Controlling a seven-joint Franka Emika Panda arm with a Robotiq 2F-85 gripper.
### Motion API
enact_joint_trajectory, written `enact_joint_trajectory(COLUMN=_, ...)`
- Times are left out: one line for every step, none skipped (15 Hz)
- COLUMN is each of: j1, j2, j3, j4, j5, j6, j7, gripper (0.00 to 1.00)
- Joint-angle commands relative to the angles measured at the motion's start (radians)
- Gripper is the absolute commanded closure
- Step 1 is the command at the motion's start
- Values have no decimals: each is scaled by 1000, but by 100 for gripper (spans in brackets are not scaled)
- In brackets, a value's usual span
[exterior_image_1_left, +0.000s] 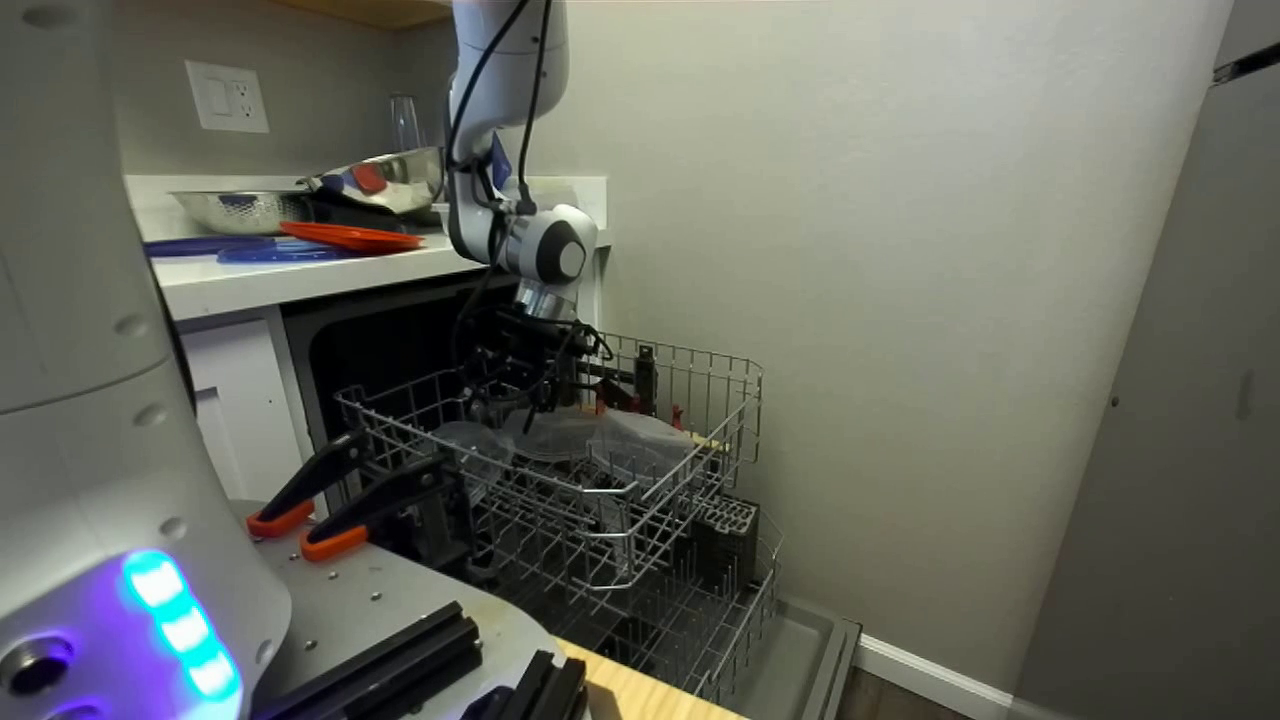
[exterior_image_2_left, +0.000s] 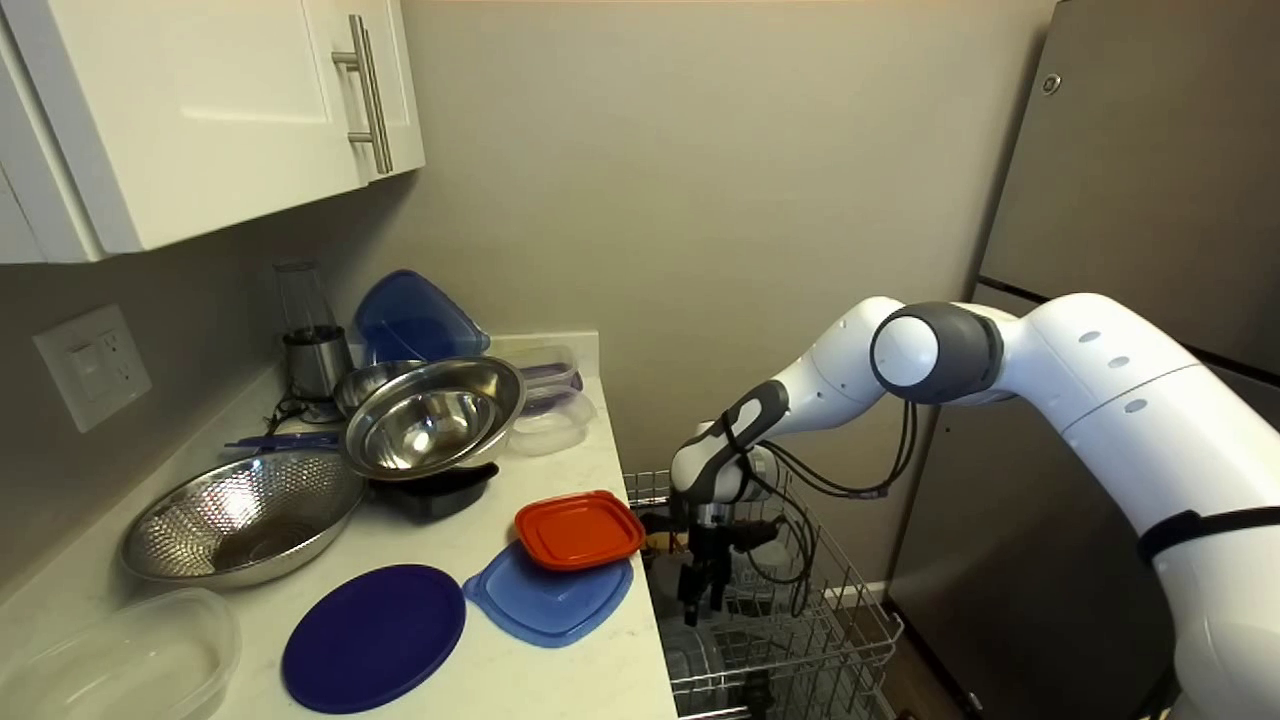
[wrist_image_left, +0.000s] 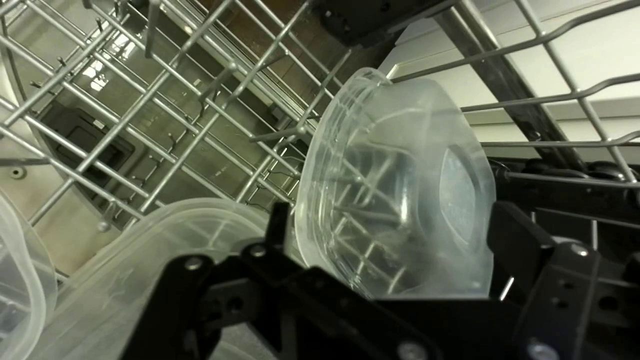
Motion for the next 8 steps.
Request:
enact_joint_trajectory(j1=-10, j2=-33, j3=8, j4=-67, j5=-34, j6=47, j7=-11, gripper=0)
enact_joint_trajectory(j1=-5, j2=-31, j3=5, j4=-71, j5=-42, j6=54, j7=-10, gripper=0)
enact_joint_trajectory(j1=3, j2=-31, j3=-3, j4=-78, j5=-58, j6=74, j7=-5, gripper=0)
enact_joint_trajectory(j1=7, j2=-31, j3=-7, j4=-86, j5=-73, j6=89, j7=0, gripper=0)
enact_joint_trajectory(j1=14, j2=-33, j3=-14, j4=-95, j5=-90, j6=107, j7=10, gripper=0)
enact_joint_trajectory(j1=-4, j2=6, j3=8, j4=-30, j5=-70, j6=55, j7=8, gripper=0)
enact_joint_trajectory(j1=-2, j2=6, j3=6, j4=-38, j5=-80, j6=68, j7=9, gripper=0)
enact_joint_trajectory(j1=1, j2=6, j3=4, j4=-42, j5=-84, j6=72, j7=9, gripper=0)
